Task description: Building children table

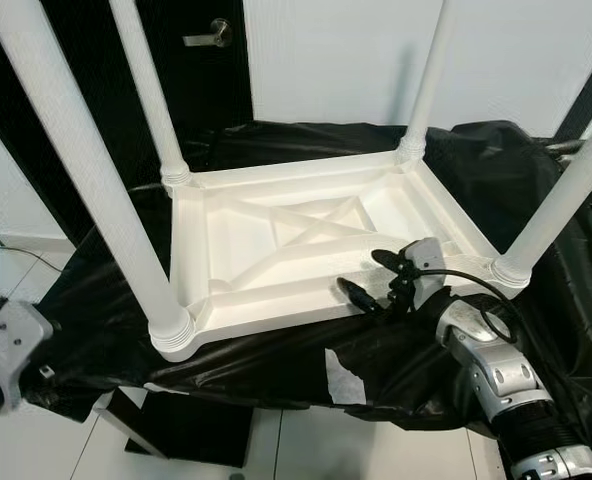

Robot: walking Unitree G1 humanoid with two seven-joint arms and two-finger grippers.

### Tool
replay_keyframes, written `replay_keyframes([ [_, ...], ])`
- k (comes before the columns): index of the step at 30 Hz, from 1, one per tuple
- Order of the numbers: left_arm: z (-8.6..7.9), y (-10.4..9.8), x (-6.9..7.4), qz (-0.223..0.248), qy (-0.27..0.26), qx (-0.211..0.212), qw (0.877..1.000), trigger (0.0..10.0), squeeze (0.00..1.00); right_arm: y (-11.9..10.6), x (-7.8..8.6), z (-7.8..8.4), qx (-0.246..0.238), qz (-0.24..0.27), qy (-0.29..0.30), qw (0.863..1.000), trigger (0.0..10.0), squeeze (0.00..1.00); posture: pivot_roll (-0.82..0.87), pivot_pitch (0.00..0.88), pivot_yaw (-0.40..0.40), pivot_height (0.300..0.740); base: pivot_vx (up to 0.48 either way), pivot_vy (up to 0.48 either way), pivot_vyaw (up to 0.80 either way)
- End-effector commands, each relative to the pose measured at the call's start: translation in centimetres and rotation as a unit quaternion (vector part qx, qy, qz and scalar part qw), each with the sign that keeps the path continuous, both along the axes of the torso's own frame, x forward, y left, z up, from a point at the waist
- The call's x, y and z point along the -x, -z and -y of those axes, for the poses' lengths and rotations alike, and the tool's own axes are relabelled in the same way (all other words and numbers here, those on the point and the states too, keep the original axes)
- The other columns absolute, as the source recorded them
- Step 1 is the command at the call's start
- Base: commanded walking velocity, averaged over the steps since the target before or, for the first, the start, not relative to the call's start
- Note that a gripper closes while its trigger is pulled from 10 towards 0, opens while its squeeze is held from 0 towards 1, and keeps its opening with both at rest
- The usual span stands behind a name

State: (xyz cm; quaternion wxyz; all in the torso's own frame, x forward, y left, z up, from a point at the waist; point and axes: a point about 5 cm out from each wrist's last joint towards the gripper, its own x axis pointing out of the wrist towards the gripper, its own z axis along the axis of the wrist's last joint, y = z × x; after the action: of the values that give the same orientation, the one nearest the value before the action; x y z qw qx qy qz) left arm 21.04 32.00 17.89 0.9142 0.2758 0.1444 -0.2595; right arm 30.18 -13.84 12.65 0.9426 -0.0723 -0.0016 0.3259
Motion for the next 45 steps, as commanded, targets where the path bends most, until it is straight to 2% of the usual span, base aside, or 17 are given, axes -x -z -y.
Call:
replay_keyframes([
  [1,-1.6,-1.7,-1.6,0.099,-0.112,-0.006,0.989,10.0,0.00,0.1,0.3,-0.2,-0.001,-0.008,-0.007,1.000,10.0,0.00,0.07,0.000,-0.025,0.740,0.000,0.000,0.00],
  [8,-1.6,-4.7,-5.0,0.190,-0.143,0.061,0.969,10.0,0.00,0.3,1.4,-0.8,-0.010,-0.017,-0.023,1.000,10.0,0.00,0.06,0.000,-0.012,0.740,0.000,0.000,0.00],
  [9,-1.4,-5.2,-6.2,0.209,-0.151,0.107,0.960,10.0,0.00,0.3,1.9,-1.2,-0.013,-0.015,-0.029,0.999,10.0,0.00,0.05,0.000,-0.006,0.740,0.000,0.000,0.00],
  [10,-1.4,-5.2,-6.2,0.209,-0.151,0.107,0.960,10.0,0.00,0.3,1.9,-1.2,-0.013,-0.015,-0.029,0.999,10.0,0.00,0.05,0.000,-0.006,0.740,0.000,0.000,0.00],
  [11,-1.2,-5.5,-7.0,0.222,-0.153,0.139,0.953,10.0,0.00,0.3,2.2,-1.4,-0.016,-0.014,-0.032,0.999,10.0,0.00,0.04,0.000,-0.001,0.740,0.000,0.000,0.00],
  [13,-0.2,-5.3,-9.4,0.223,-0.156,0.210,0.939,10.0,0.00,0.4,3.1,-1.8,-0.020,-0.006,-0.027,0.999,10.0,0.00,0.02,0.000,0.010,0.740,0.000,0.000,0.00],
  [15,-0.2,-5.3,-9.4,0.223,-0.156,0.210,0.939,10.0,0.00,0.4,3.1,-1.8,-0.020,-0.006,-0.027,0.999,10.0,0.00,0.02,0.000,0.010,0.740,0.000,0.000,0.00],
  [18,1.8,-4.9,-11.8,0.212,-0.144,0.253,0.933,10.0,0.00,0.5,4.2,-1.8,-0.030,-0.008,-0.021,0.999,10.0,0.00,0.01,0.000,0.017,0.740,0.000,0.000,0.00],
  [21,2.9,-4.9,-12.6,0.211,-0.128,0.261,0.933,10.0,0.00,0.8,4.6,-1.7,-0.032,-0.015,-0.019,0.999,10.0,0.00,0.00,0.000,0.019,0.740,0.000,0.000,0.00],
  [22,4.5,-5.0,-13.6,0.209,-0.104,0.272,0.934,10.0,0.00,1.1,5.3,-1.5,-0.030,-0.025,-0.018,0.999,10.0,0.00,-0.01,0.000,0.021,0.740,0.000,0.000,0.00],
  [23,4.5,-5.0,-13.6,0.209,-0.104,0.272,0.934,10.0,0.00,1.1,5.3,-1.5,-0.030,-0.025,-0.018,0.999,10.0,0.00,-0.01,0.000,0.021,0.740,0.000,0.000,0.00],
  [24,5.7,-5.1,-14.2,0.208,-0.084,0.279,0.934,10.0,0.00,1.4,5.7,-1.4,-0.027,-0.033,-0.016,0.999,10.0,0.00,-0.01,0.000,0.021,0.740,0.000,0.000,0.00],
  [25,5.7,-5.1,-14.2,0.208,-0.084,0.279,0.934,10.0,0.00,1.4,5.7,-1.4,-0.027,-0.033,-0.016,0.999,10.0,0.00,-0.01,0.000,0.021,0.740,0.000,0.000,0.00],
  [30,9.2,-5.7,-15.9,0.206,-0.031,0.289,0.934,10.0,0.00,2.4,6.7,-1.0,-0.018,-0.054,-0.006,0.998,10.0,0.00,-0.02,0.000,0.027,0.740,0.000,0.000,0.00],
  [33,9.9,-6.0,-16.2,0.206,-0.019,0.293,0.934,10.0,0.00,2.6,7.0,-0.9,-0.017,-0.059,-0.002,0.998,10.0,0.00,-0.02,0.000,0.027,0.740,0.000,0.000,0.00],
  [34,11.2,-6.3,-16.4,0.200,0.015,0.297,0.933,10.0,0.00,3.0,7.8,-0.5,-0.017,-0.071,0.008,0.997,10.0,0.00,-0.02,0.000,0.027,0.740,0.000,0.000,0.00],
  [45,15.0,-5.1,-15.5,0.164,0.120,0.270,0.941,10.0,0.00,4.1,7.7,1.3,-0.034,-0.112,0.107,0.987,10.0,0.00,-0.04,0.000,0.036,0.740,0.000,0.000,0.00],
])
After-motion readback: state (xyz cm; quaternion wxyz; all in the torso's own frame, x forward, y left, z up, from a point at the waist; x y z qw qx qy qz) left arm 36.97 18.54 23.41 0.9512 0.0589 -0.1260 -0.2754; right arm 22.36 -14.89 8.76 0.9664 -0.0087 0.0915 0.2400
